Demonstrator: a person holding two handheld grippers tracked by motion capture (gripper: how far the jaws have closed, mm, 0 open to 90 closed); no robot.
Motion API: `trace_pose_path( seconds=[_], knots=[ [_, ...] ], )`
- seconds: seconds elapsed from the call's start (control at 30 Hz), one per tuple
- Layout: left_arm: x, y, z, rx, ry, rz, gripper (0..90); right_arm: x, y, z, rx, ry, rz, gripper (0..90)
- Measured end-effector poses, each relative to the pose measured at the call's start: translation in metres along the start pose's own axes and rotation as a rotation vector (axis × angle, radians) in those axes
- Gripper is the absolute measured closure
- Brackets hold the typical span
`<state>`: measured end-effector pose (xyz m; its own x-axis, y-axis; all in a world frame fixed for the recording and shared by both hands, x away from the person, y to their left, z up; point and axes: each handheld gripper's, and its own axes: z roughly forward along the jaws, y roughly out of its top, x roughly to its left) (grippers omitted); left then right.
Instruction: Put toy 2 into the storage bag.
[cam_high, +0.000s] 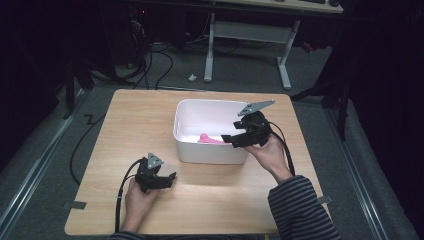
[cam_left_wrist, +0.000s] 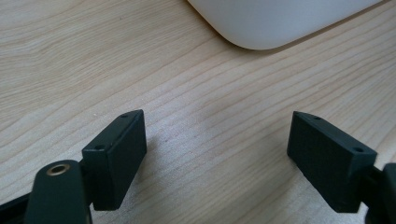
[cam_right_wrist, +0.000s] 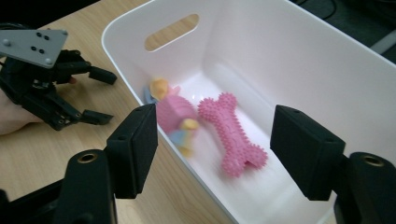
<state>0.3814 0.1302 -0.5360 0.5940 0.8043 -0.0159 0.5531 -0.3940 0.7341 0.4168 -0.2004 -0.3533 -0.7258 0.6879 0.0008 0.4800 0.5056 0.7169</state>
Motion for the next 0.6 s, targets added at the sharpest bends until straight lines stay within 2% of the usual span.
trace_pose_path(
  seconds=[0.07, 0.23, 0.6],
  knots=[
    [0.0, 0.0, 0.0, 0.0, 0.0, 0.0, 19.9, 0.001, -0.005, -0.006, -0.005, -0.04, -0.017, 34.9],
    [0.0, 0.0, 0.0, 0.0, 0.0, 0.0, 20.0, -0.001, -0.014, -0.015, -0.013, -0.058, -0.01, 35.6],
    [0.0, 0.0, 0.0, -0.001, 0.0, 0.0, 20.0, -0.009, -0.032, -0.04, -0.054, -0.081, 0.041, 36.2]
  ],
)
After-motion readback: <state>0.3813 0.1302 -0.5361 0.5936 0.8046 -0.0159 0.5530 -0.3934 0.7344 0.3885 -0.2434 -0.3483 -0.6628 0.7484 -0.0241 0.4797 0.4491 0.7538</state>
